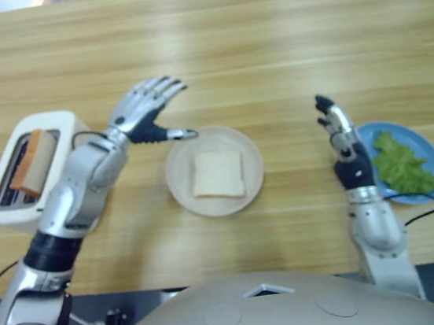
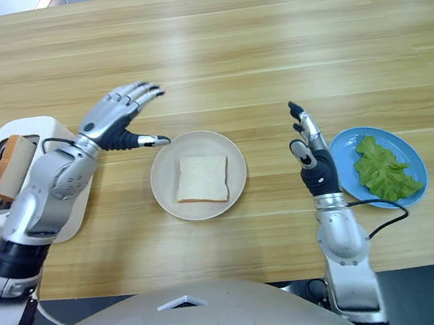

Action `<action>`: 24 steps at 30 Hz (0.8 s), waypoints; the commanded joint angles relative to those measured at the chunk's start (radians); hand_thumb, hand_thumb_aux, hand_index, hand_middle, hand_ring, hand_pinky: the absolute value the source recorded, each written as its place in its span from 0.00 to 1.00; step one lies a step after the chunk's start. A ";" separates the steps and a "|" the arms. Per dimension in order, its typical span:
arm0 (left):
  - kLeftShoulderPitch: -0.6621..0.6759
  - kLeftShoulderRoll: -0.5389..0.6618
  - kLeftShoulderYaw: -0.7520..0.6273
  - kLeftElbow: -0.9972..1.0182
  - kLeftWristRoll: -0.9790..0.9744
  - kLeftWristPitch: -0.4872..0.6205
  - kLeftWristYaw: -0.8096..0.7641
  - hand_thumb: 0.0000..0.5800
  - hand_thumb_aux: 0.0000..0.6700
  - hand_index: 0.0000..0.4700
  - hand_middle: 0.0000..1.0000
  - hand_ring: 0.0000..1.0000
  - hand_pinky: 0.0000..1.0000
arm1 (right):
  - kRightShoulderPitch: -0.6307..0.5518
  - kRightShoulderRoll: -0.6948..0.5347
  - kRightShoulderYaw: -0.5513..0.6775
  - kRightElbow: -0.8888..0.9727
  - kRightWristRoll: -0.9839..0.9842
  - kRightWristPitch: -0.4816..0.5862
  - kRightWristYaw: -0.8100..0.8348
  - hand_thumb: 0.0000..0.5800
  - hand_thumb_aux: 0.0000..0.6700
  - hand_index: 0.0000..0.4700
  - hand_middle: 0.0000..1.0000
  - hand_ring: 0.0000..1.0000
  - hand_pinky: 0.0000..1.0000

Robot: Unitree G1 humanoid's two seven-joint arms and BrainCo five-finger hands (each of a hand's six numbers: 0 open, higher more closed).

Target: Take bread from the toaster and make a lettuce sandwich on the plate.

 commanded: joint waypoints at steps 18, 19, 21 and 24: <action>0.332 -0.048 0.128 -0.058 -0.012 0.045 -0.017 0.00 0.00 0.00 0.00 0.00 0.00 | 0.203 -0.604 -0.520 0.786 -0.586 -0.300 -0.114 0.00 0.00 0.00 0.00 0.00 0.00; 0.340 -0.050 0.130 -0.058 -0.011 0.045 -0.016 0.00 0.00 0.00 0.00 0.00 0.00 | 0.193 -0.613 -0.490 0.835 -0.609 -0.302 -0.139 0.00 0.00 0.00 0.00 0.00 0.00; 0.356 -0.053 0.139 -0.062 -0.013 0.050 -0.017 0.00 0.00 0.00 0.00 0.00 0.00 | 0.169 -0.641 -0.412 0.930 -0.663 -0.305 -0.178 0.00 0.00 0.00 0.00 0.00 0.00; 0.392 -0.048 0.171 -0.055 -0.021 0.056 -0.010 0.00 0.00 0.00 0.00 0.00 0.00 | 0.146 -0.667 -0.330 1.012 -0.705 -0.298 -0.229 0.00 0.00 0.00 0.00 0.00 0.00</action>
